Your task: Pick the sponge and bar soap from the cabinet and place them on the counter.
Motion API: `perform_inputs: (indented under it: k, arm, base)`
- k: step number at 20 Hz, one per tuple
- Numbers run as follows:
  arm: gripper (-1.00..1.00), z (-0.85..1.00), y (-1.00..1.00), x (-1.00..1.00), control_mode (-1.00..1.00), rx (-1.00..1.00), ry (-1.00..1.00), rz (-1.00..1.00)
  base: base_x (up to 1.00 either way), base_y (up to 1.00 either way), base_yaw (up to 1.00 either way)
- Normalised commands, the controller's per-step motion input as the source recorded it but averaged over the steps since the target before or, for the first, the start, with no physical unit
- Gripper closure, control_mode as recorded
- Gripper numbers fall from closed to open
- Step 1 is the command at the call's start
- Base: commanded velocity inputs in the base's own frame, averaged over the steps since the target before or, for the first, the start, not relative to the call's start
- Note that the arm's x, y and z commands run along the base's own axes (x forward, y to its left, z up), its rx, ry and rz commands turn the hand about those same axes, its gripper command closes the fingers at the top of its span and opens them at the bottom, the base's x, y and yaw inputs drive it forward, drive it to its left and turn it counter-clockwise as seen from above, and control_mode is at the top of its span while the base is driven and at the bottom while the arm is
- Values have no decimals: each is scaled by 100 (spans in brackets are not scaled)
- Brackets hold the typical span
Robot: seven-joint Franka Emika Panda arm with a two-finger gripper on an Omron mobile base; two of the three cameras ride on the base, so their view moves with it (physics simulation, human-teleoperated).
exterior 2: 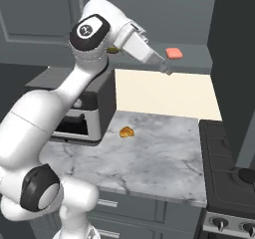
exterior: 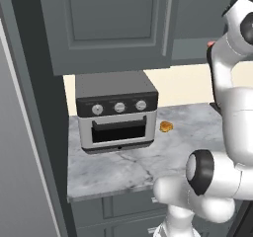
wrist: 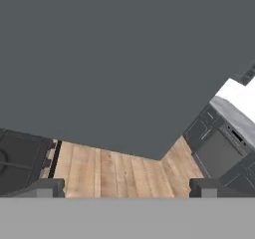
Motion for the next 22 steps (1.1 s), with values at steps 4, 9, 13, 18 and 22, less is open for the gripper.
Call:
perform_inputs:
  k: [4,9,13,18,22]
  arm:
    - [-100,-6,54,-32,-100,0,-8,18]
    - [-100,-1,56,-9,-100,0,-7,20]
    - [-100,0,56,0,-100,0,-6,22]
    - [-100,0,52,0,-100,0,-3,21]
    - [-100,0,49,0,-100,0,-3,21]
  base:
    - [0,0,0]
    - [0,0,0]
    - [0,0,0]
    - [0,0,0]
    - [0,0,0]
